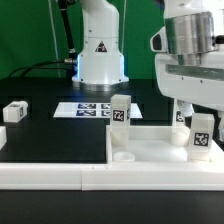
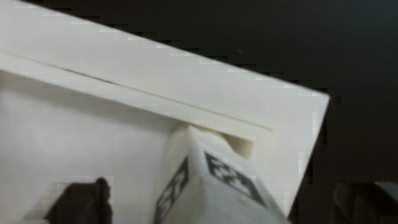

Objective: Assemble square table

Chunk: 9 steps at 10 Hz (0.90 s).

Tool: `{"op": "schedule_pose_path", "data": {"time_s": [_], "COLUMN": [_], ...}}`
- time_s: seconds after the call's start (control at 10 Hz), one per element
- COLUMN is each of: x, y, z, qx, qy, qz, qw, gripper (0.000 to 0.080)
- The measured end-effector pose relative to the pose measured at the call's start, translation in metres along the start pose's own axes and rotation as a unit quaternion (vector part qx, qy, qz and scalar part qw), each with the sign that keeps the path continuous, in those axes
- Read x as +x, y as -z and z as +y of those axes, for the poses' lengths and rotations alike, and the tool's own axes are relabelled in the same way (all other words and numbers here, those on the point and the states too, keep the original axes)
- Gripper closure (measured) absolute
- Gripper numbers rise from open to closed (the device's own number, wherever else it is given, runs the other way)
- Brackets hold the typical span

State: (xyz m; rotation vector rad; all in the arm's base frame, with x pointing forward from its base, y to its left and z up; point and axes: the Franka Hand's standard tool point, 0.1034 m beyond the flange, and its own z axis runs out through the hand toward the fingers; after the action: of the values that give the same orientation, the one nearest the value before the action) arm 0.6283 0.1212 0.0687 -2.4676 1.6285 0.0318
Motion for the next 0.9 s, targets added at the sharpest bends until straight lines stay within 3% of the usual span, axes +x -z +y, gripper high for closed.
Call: {"op": "schedule_pose_path", "data": {"time_s": [0.4,0.6,0.9], "x": [0.0057,0.0041,0.0061], "y": [0.0019,0.0016,0.0017], "z": [0.0002,0.0,0.0006], "qx": [0.001,-0.009,-0.01], "qy": [0.186,0.358,0.344], "qz": [0.003,0.01,0.011], "qw": [0.983,0.934,0.939], "gripper": [0.0151,0.0151,0.019]}}
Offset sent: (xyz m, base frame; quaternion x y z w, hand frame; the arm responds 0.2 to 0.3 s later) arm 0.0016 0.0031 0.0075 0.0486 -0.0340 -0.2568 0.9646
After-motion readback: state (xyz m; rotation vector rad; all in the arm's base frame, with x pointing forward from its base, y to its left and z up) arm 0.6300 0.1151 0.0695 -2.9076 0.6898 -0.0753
